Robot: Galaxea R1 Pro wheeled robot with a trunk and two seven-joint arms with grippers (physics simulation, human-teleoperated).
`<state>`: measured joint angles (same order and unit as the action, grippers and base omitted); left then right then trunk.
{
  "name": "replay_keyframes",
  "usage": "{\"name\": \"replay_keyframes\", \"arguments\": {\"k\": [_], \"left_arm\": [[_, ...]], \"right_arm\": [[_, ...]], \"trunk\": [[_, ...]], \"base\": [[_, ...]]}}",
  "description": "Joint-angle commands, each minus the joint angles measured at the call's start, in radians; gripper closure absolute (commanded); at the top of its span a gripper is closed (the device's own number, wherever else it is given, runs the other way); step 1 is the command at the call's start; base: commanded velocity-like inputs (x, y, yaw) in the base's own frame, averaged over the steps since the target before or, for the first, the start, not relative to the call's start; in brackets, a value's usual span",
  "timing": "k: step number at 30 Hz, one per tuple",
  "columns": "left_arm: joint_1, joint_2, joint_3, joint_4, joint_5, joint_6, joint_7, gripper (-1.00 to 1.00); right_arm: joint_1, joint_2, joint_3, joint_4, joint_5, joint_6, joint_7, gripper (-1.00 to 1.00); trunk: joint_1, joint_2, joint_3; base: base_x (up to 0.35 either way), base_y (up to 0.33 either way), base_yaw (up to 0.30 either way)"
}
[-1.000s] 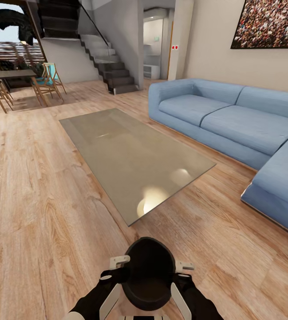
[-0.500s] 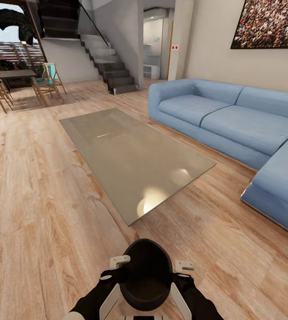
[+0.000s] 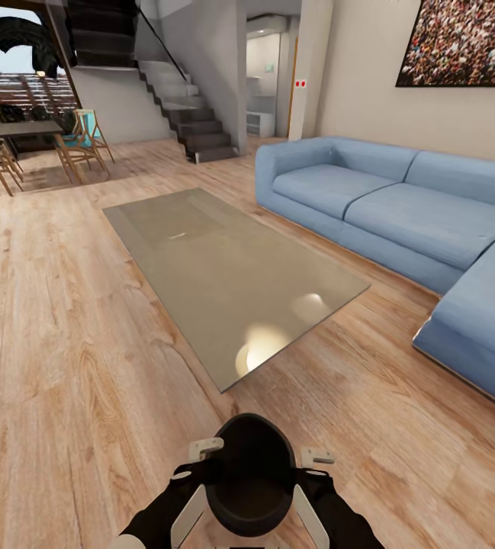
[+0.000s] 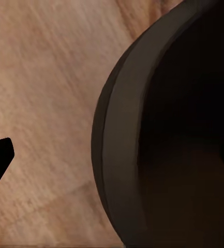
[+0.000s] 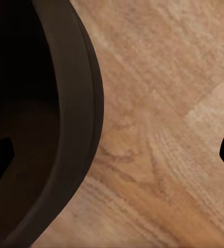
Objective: Place each of the two pumpkins and all three candles from the living room inside a cabinet in the living room (use any cabinet), then make sure every cabinet is closed, and position the cauldron so it is next to a table in the living room.
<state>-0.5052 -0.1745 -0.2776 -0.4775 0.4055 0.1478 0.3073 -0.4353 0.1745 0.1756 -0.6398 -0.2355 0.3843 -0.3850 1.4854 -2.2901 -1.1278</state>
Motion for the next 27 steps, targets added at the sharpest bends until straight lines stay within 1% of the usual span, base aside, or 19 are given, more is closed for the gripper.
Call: {"name": "replay_keyframes", "arguments": {"k": [1,2,6,10,24,27], "left_arm": [[0.000,0.000,-0.003,-0.002,0.018,0.006,0.007,-1.00],[0.000,0.000,-0.003,-0.002,0.035,0.009,0.007,-1.00],[0.000,0.000,-0.003,-0.003,0.051,0.012,0.007,-1.00],[0.000,0.000,-0.003,-0.004,0.054,0.014,0.006,-1.00],[0.000,0.000,-0.002,-0.004,0.055,0.026,0.006,-1.00],[0.000,0.000,-0.003,-0.005,0.055,0.029,0.007,-1.00]], "right_arm": [[0.000,0.000,0.002,-0.001,-0.007,0.004,-0.008,-1.00],[0.000,0.000,0.002,-0.001,-0.007,0.004,-0.008,-1.00],[0.000,0.000,0.002,-0.001,-0.007,0.004,-0.008,-1.00],[0.000,0.000,0.002,-0.001,-0.007,0.004,-0.008,-1.00],[0.000,0.000,0.002,-0.001,-0.007,0.004,-0.008,-1.00],[0.000,0.000,0.002,-0.001,-0.007,0.004,-0.008,-1.00]], "trunk": [[-0.004,0.007,0.002],[-0.008,0.014,0.006],[-0.023,0.042,0.018],[-0.039,0.070,0.031],[-0.092,0.168,0.074],[-0.104,0.189,0.084]], "base": [[0.000,0.000,0.000],[0.000,0.000,0.000],[-0.023,0.000,0.000],[-0.181,0.000,0.000],[-0.015,0.000,0.000],[-0.175,0.000,0.000]]}}
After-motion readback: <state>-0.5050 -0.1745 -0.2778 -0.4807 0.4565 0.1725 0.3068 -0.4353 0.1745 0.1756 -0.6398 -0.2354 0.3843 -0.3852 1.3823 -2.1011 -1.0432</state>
